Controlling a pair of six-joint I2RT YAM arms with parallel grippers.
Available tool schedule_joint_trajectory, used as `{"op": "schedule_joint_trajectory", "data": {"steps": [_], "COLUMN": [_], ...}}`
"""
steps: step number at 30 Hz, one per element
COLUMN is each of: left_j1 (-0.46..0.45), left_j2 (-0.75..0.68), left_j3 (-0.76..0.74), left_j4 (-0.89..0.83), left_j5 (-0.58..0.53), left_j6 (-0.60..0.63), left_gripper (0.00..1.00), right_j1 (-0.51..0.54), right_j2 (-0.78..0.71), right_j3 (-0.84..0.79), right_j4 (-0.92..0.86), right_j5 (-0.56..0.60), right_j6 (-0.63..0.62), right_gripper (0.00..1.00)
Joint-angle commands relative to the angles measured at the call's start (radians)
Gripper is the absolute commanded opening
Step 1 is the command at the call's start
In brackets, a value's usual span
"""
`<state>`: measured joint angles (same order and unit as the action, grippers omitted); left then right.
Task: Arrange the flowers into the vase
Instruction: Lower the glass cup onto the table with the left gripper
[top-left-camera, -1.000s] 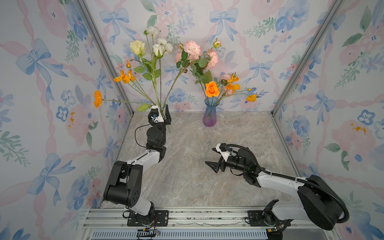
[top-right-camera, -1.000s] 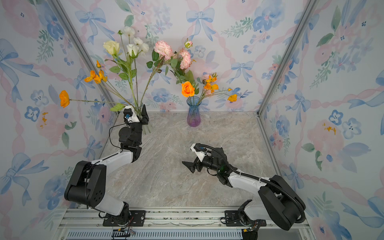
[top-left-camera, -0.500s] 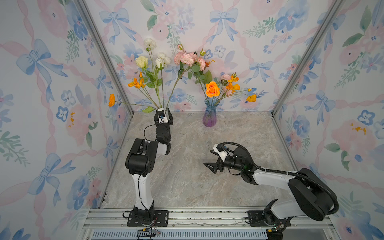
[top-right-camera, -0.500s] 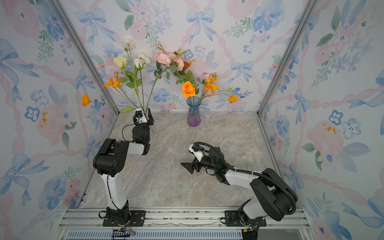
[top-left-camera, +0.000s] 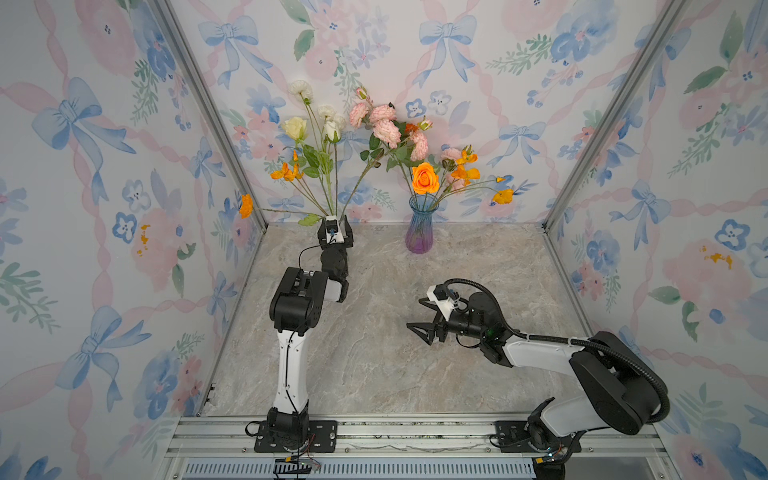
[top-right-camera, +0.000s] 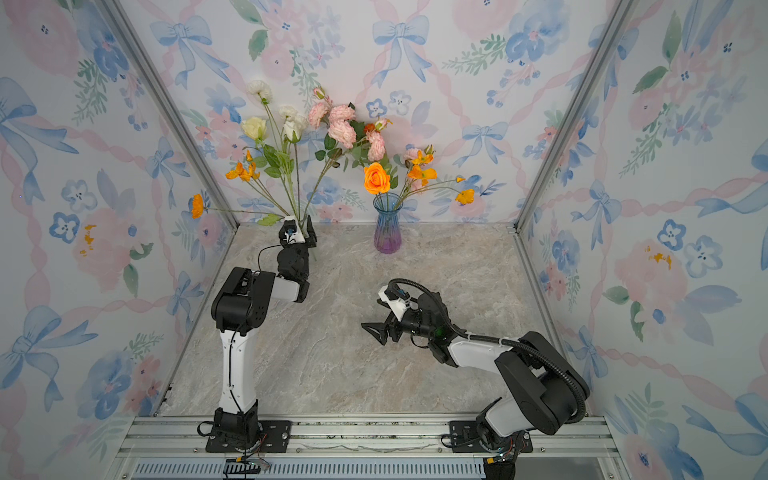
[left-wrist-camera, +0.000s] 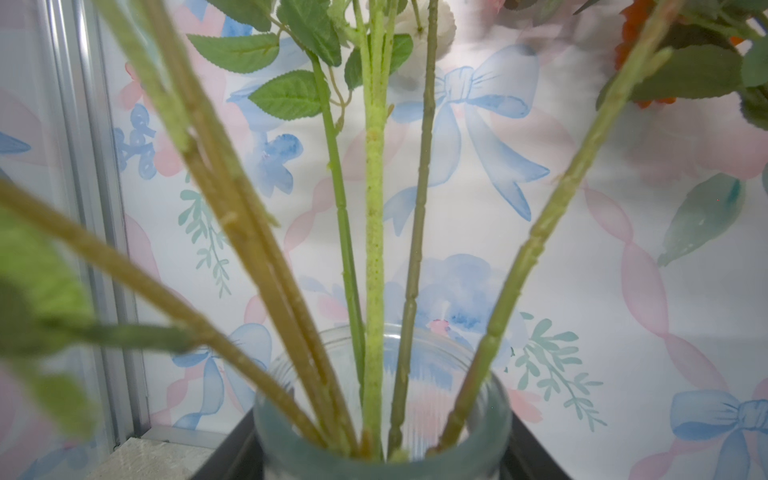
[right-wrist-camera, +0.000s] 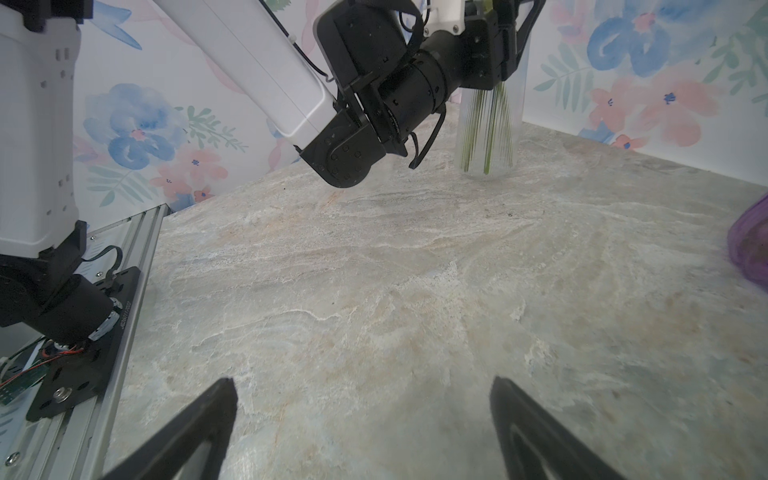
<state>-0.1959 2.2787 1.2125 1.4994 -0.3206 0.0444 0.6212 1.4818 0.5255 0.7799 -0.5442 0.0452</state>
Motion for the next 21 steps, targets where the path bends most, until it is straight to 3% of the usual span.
{"op": "schedule_joint_trajectory", "data": {"steps": [1,11,15,19,21], "left_j1": [-0.005,-0.008,-0.019,-0.033,-0.035], "left_j2": [0.008,0.047,0.05,0.035,0.027], "left_j3": [0.053,0.053,0.046,0.033,0.022], "left_j4": [0.221,0.22,0.239,0.236,0.233], "left_j5": [0.025,0.032,0.013,-0.031,-0.04], "left_j6": [-0.017,-0.024,-0.011,0.013,0.015], "left_gripper": [0.17,0.22,0.66,0.83,0.97], "right_j1": [-0.014,-0.017,-0.018,-0.017,-0.018], "right_j2": [0.02,0.026,0.029,0.025,0.02], "right_j3": [0.023,0.026,0.026,0.025,0.024], "right_j4": [0.038,0.044,0.048,0.05,0.049], "right_j5": [-0.023,-0.032,-0.036,-0.039,-0.039], "right_j6": [0.017,0.022,0.026,0.028,0.027], "right_gripper": [0.97,0.97,0.97,0.97,0.97]}}
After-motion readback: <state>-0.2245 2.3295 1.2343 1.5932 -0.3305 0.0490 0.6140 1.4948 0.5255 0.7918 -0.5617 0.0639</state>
